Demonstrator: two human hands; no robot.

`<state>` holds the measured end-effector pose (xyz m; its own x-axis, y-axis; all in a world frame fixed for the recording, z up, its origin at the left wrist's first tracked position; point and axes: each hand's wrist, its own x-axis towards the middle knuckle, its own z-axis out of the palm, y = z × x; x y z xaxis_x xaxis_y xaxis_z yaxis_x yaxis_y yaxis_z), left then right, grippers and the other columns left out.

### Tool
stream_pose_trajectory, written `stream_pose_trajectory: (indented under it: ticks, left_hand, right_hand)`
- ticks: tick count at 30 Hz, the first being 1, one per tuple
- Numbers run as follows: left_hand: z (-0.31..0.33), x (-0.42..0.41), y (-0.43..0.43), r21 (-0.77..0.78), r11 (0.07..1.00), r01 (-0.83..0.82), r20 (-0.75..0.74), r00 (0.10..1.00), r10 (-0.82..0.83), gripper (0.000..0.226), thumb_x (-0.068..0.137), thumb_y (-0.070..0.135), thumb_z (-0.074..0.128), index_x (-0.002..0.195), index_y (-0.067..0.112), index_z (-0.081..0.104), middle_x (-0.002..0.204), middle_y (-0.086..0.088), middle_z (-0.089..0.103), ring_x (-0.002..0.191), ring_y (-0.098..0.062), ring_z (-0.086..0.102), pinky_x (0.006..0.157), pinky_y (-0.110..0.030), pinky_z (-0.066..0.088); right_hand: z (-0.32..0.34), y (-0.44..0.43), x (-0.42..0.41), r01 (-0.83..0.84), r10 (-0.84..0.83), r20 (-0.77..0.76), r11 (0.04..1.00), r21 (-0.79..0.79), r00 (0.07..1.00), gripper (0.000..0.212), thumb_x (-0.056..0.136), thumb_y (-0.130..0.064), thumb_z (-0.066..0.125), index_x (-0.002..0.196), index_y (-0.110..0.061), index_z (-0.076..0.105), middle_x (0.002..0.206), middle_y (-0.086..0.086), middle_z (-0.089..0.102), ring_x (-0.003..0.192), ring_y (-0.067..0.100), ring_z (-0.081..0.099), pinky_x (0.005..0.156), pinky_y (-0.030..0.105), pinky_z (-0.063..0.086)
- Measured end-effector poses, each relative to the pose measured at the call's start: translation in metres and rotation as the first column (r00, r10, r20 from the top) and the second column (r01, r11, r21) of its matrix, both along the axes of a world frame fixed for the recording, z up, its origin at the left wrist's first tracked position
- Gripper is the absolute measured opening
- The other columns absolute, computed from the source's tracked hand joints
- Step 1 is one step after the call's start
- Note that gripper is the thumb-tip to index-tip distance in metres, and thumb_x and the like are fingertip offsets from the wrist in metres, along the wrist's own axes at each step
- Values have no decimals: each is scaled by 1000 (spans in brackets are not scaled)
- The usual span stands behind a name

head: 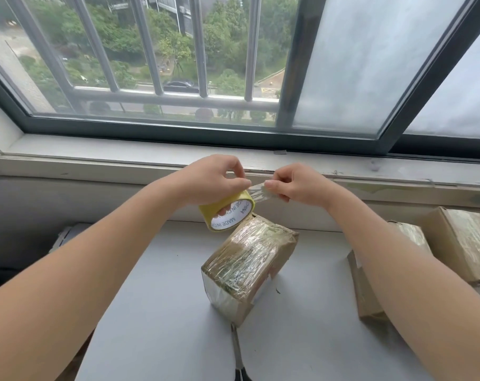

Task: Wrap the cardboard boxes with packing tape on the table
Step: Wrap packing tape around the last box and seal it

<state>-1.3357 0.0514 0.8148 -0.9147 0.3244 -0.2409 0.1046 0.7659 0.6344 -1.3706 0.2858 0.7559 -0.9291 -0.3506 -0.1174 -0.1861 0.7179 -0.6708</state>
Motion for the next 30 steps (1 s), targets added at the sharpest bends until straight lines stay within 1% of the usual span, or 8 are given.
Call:
stream_pose_trajectory:
  ticks: [2, 5, 7, 11, 14, 21, 25, 30]
  left_hand:
    - [2, 7, 3, -35, 999, 6, 18, 1000, -6, 21, 99, 42, 63, 106, 23, 63, 89, 1, 69, 67, -15, 71, 57, -30, 60]
    - [0, 17, 6, -163, 985, 62, 74, 996, -50, 24, 101, 39, 60, 105, 16, 68, 74, 1, 73, 61, -12, 69, 57, -28, 57]
    - [-2, 24, 5, -182, 979, 95, 148, 987, -68, 25, 101, 37, 59, 100, 16, 71, 63, 0, 73, 50, -10, 64, 54, -24, 54]
    - [-7, 35, 7, -223, 970, 94, 125, 990, -67, 28, 101, 39, 58, 96, 16, 73, 59, -1, 72, 43, -5, 59, 55, -24, 55]
    - [-11, 38, 11, -278, 954, 111, 133, 988, -76, 34, 100, 41, 55, 96, 14, 76, 57, 3, 71, 44, -3, 58, 55, -22, 53]
    - [-22, 36, 8, -326, 941, 96, 172, 984, -41, 34, 96, 37, 53, 94, 13, 77, 61, 2, 73, 41, -1, 53, 71, -34, 60]
    - [-25, 34, 7, -328, 940, 87, 180, 983, -28, 36, 95, 36, 51, 92, 11, 77, 63, 0, 74, 41, -4, 53, 73, -37, 61]
    - [-27, 32, 8, -321, 944, 81, 181, 983, -22, 35, 93, 33, 51, 90, 9, 77, 62, -1, 73, 39, -4, 52, 68, -35, 61]
  right_hand:
    - [-8, -6, -1, -46, 44, 77, 999, 15, 996, 37, 98, -42, 66, 74, -13, 67, 66, -1, 71, 59, 9, 59, 65, 30, 51]
    - [-20, -11, -3, -58, 63, 211, 998, -31, 976, 33, 99, -35, 66, 80, -9, 63, 74, 2, 75, 74, 16, 75, 75, 37, 63]
    - [-25, -6, -5, -22, 37, 283, 998, -54, 958, 30, 101, -31, 65, 84, -6, 62, 85, 5, 77, 79, 19, 78, 78, 41, 64]
    - [-31, -7, -10, -10, 43, 380, 996, -88, 924, 27, 101, -27, 64, 90, -3, 62, 93, 10, 78, 82, 23, 78, 76, 39, 64]
    - [-38, -12, -14, -25, 41, 377, 999, -48, 925, 27, 99, -29, 67, 83, -7, 62, 90, 7, 79, 80, 19, 78, 70, 32, 62]
    - [-58, -22, -12, -23, 2, 286, 997, 69, 958, 36, 95, -32, 69, 65, -17, 57, 66, -11, 69, 69, 5, 70, 65, 21, 51]
    - [-67, -28, -10, 2, -30, 209, 991, 134, 977, 38, 94, -36, 68, 62, -20, 58, 62, -7, 63, 71, 13, 62, 72, 30, 52]
    - [-71, -29, -5, 47, -73, 181, 989, 139, 981, 40, 95, -39, 67, 62, -20, 54, 61, -5, 55, 68, 12, 50, 64, 30, 40]
